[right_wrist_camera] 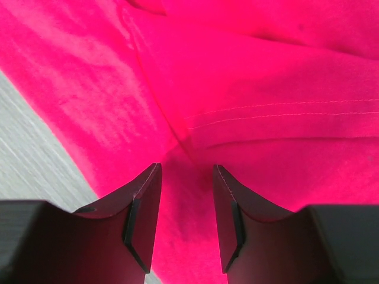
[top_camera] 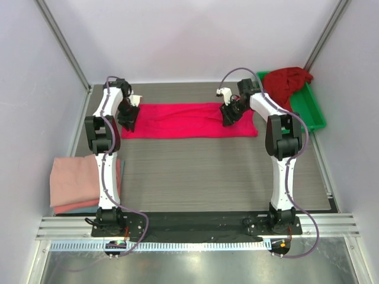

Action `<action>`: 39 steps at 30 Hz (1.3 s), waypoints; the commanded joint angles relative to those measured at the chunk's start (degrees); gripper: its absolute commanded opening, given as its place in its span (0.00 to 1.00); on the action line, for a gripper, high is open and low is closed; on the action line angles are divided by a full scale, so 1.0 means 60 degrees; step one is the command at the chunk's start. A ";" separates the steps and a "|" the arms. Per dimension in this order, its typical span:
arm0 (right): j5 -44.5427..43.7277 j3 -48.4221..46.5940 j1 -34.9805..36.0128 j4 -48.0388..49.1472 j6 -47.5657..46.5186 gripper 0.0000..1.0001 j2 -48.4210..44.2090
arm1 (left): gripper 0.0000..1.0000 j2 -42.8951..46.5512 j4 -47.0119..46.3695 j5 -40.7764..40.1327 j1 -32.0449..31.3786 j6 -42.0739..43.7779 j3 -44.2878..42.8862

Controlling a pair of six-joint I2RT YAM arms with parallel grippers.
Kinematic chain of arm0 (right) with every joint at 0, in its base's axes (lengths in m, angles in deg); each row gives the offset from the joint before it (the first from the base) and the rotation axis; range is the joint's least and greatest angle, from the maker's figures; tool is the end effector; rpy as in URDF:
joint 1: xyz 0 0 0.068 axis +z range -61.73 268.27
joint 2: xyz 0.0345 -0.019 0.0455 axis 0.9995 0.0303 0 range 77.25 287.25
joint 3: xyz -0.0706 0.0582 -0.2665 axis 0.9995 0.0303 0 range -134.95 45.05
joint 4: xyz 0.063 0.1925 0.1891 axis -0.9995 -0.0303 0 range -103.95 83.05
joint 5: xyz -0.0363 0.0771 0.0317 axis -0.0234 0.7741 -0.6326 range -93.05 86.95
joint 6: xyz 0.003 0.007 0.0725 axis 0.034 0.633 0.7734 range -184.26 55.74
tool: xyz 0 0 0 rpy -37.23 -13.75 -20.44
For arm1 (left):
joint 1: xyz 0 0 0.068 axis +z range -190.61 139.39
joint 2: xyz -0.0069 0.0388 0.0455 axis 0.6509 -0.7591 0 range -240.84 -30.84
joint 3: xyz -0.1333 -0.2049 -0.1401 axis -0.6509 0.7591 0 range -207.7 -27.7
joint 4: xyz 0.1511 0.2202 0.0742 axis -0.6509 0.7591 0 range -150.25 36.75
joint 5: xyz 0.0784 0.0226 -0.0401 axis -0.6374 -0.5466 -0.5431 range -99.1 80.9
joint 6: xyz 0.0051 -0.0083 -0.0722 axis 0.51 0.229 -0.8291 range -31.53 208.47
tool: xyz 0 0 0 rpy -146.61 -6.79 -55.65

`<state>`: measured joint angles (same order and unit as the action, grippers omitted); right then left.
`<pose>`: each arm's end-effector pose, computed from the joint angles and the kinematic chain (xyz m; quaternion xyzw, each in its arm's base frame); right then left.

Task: Fold and stack the t-shirts
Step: Fold the tshirt

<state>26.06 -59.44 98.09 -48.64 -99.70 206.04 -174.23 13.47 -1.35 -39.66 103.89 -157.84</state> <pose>0.4935 0.1153 0.1575 -0.4126 0.8537 0.1951 0.2507 0.5150 0.0004 0.1410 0.1274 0.9892 -0.0631 0.0357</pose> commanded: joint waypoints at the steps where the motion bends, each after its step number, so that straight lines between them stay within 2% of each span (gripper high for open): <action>1: -0.0148 -0.0690 0.0076 0.0166 -0.0114 0.46 0.0052 | 0.33 -0.0037 0.0019 0.0173 -0.0012 -0.0021 0.0217; 16: -0.0470 -0.0882 0.0501 0.0284 -0.0172 0.43 0.0493 | 0.34 -0.0125 -0.0010 -0.0017 -0.0071 -0.0021 0.0173; 17: -0.0500 -0.0896 0.0516 0.0284 -0.0172 0.41 0.0478 | 0.34 -0.0125 -0.0025 -0.0017 -0.0056 -0.0021 0.0173; 21: -0.0617 -0.0940 0.0560 0.0371 -0.0172 0.21 0.0507 | 0.34 -0.0125 -0.0010 -0.0046 -0.0071 -0.0036 0.0187; 24: -0.0924 -0.0984 0.0604 0.0547 -0.0143 0.13 0.0434 | 0.34 -0.0095 -0.0039 -0.0061 -0.0071 -0.0036 0.0187; 27: -0.1334 -0.0998 0.0618 0.0810 -0.0128 0.06 0.0317 | 0.34 -0.0081 -0.0039 -0.0076 -0.0332 -0.0050 0.0173; 30: -0.1598 -0.1174 0.0633 0.1059 -0.0056 0.05 0.0244 | 0.34 -0.0051 -0.0025 -0.0090 -0.0349 -0.0051 0.0173; 33: -0.1598 -0.1758 0.0720 0.1279 0.0193 0.04 0.0346 | 0.34 0.0095 -0.0010 -0.0105 -0.0349 -0.0021 0.0187; 39: -0.1846 -0.4523 0.1524 0.1762 0.0836 0.04 0.1561 | 0.36 0.0841 -0.0287 -0.0500 -0.0364 -0.0152 0.0143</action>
<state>16.46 -79.18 103.64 -42.50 -97.93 213.38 -173.68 13.25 -3.75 -41.37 103.84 -157.28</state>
